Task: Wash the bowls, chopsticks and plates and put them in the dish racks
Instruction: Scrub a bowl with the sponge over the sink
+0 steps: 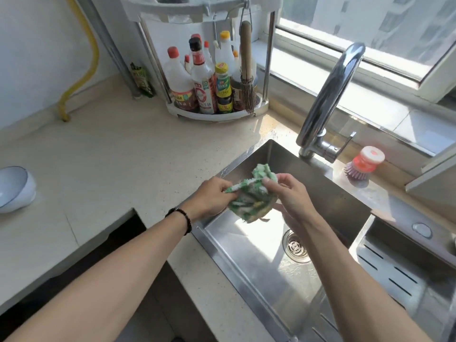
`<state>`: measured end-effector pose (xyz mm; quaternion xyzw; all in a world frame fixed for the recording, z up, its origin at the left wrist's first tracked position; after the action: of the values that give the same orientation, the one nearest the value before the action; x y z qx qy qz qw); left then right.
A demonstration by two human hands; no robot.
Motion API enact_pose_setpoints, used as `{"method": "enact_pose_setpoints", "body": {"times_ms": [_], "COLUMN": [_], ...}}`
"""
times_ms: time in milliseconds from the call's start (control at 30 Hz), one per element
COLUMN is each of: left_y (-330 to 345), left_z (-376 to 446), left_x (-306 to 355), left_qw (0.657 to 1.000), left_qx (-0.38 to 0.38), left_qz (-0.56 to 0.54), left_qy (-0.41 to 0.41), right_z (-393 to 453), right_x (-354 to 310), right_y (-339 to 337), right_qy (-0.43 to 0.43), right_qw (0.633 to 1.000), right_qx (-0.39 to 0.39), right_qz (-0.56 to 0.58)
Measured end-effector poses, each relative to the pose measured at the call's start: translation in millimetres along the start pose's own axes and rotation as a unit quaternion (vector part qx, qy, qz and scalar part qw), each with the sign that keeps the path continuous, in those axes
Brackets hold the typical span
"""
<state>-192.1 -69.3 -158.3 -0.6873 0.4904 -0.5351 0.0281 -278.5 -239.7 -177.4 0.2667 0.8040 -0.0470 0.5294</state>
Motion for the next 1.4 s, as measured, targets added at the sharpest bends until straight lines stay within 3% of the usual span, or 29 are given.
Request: {"method": "enact_pose_setpoints", "body": {"times_ms": [167,333,433,567,667,833,900,1000,1133,1300,1400], "left_y": [-14,-53,-95,-154,-195,-259,-278,-301,-324,-347,-358], "left_z": [-11,-28,-43,-75,-101,-137,-146,-153,-160,-158,-150], "left_x": [2,-28,-62,-108,-139,-183,-206,-249,-299,-360,-388], "left_qw": [0.996,0.981,0.950,0.895,0.862,0.839,0.834,0.830,0.811,0.794,0.767], "left_qx": [0.012,0.130,0.222,0.301,0.288,0.276,0.300,0.374,0.419,0.468,0.476], "left_qz": [-0.081,-0.143,-0.216,-0.320,-0.415,-0.469,-0.463,-0.403,-0.373,-0.251,-0.246], "left_qy": [0.043,0.016,-0.041,-0.069,-0.044,-0.002,-0.024,-0.092,-0.168,-0.297,-0.353], "right_z": [-1,-11,-16,-19,-22,-32,-31,-22,6,57,83], "right_x": [-8,-20,-21,-20,-15,9,19,27,34,63,83], "right_y": [51,102,132,196,262,357,387,432,483,549,584], "right_qy": [0.016,0.062,0.010,-0.020,-0.047,-0.070,-0.094,-0.143,-0.125,-0.122,-0.102], "right_qw": [0.997,0.993,0.988,0.988,0.971,0.910,0.889,0.884,0.908,0.872,0.858], "right_qx": [-0.021,-0.096,-0.126,-0.100,-0.143,-0.268,-0.285,-0.242,-0.201,-0.254,-0.279], "right_qz": [-0.066,-0.032,-0.086,-0.120,-0.184,-0.309,-0.346,-0.374,-0.347,-0.399,-0.419]}}
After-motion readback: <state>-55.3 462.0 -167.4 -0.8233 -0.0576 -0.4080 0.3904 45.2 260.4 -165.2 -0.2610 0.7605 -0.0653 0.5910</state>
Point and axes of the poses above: each hand's wrist, its own z-axis towards the middle knuckle, its own y-axis out of the palm, x = y × z, the point moved 4 cm from there along z, towards the middle knuckle, and after that the axes turned 1 degree about z, right-handed, at the moved point
